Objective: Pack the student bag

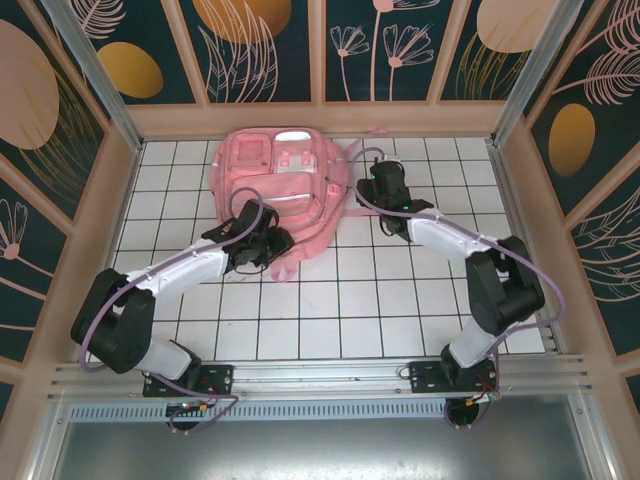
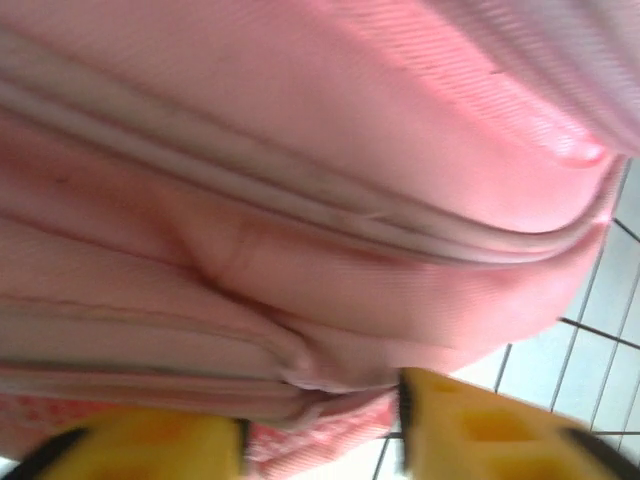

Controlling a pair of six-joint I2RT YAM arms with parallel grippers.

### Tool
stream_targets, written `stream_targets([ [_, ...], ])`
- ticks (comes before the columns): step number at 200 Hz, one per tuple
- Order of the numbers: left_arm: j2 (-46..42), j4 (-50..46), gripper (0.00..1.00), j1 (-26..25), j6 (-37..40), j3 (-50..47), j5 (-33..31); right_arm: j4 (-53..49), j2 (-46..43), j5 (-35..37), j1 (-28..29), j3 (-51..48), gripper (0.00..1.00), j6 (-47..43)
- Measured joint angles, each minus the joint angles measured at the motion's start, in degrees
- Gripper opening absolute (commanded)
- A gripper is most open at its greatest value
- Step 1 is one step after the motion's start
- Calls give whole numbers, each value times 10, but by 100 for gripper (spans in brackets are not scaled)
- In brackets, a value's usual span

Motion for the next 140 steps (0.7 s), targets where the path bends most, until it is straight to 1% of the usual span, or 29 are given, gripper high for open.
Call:
stream_targets([
  [11, 1, -2, 87, -1, 2, 14, -3, -1, -27, 6, -4, -15, 62, -1],
  [14, 1, -5, 91, -1, 8, 19, -5, -1, -34, 9, -6, -20, 69, 2],
  [20, 1, -12, 98, -1, 14, 31, -10, -1, -48, 13, -9, -29, 77, 4],
  [33, 0, -30, 98, -1, 27, 59, -33, -3, -83, 20, -20, -53, 82, 6],
  [51, -1, -52, 99, 0, 60, 110, -91, -3, -128, 25, -43, -83, 84, 13],
  [71, -14, -84, 98, 3, 104, 156, -187, 8, -176, 36, -76, -116, 85, 20],
  [90, -38, -98, 98, 19, 148, 163, -285, 53, -219, 45, -99, -173, 89, 10],
  [97, -49, -98, 99, 34, 163, 158, -317, 75, -233, 47, -105, -198, 92, 0],
  [101, -55, -97, 99, 45, 170, 153, -332, 87, -238, 50, -107, -212, 97, -5],
  [104, -60, -93, 99, 54, 177, 147, -342, 98, -242, 51, -108, -223, 99, -12],
  [129, -108, -30, 98, 156, 237, 55, -412, 173, -252, 68, -114, -304, 99, -63],
  [140, -120, 9, 99, 186, 272, 6, -443, 186, -247, 78, -123, -318, 99, -77],
])
